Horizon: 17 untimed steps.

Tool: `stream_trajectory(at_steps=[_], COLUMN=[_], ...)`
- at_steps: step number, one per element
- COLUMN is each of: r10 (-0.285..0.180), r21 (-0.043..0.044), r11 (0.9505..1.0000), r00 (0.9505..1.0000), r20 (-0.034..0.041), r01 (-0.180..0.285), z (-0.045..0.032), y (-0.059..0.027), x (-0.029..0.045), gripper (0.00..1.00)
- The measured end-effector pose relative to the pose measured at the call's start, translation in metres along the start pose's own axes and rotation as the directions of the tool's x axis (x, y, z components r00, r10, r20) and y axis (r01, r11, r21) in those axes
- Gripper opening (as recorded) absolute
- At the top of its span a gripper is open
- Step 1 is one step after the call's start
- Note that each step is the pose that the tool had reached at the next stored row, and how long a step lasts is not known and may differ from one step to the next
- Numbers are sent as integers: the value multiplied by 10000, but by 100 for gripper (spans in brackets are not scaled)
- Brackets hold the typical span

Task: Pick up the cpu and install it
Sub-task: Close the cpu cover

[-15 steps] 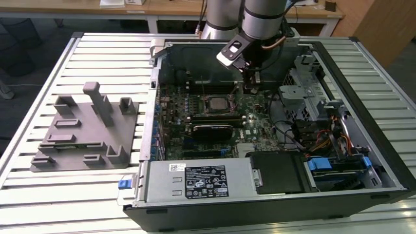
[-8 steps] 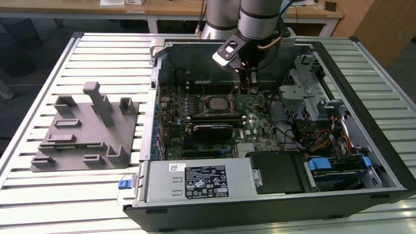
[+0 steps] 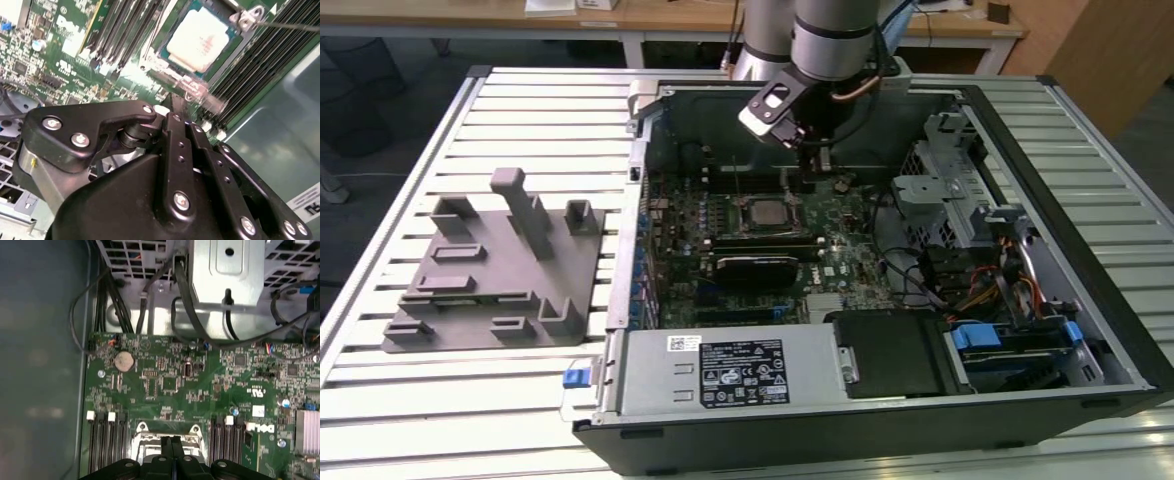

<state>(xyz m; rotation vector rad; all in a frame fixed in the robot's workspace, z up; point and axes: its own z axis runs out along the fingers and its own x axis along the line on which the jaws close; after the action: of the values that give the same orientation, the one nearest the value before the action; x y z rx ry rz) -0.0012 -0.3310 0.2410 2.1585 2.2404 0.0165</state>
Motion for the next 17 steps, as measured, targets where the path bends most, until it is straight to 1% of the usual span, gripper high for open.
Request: stream_trajectory(at_steps=[3,4,8,10,17], r10=[-1,0,0,-1,0], r21=[-2,-1,-1,-1,-3], r11=[10000,10000,10000,10000,10000], r00=[10000,10000,10000,10000,10000], r20=[-3,0,0,-1,-4], r01=[1,0,0,1,0], z=[5,20,49,62,81], y=[-58,-138,-257,-302,-339], x=[3,5,10,12,14], gripper=[11,11,11,11,11])
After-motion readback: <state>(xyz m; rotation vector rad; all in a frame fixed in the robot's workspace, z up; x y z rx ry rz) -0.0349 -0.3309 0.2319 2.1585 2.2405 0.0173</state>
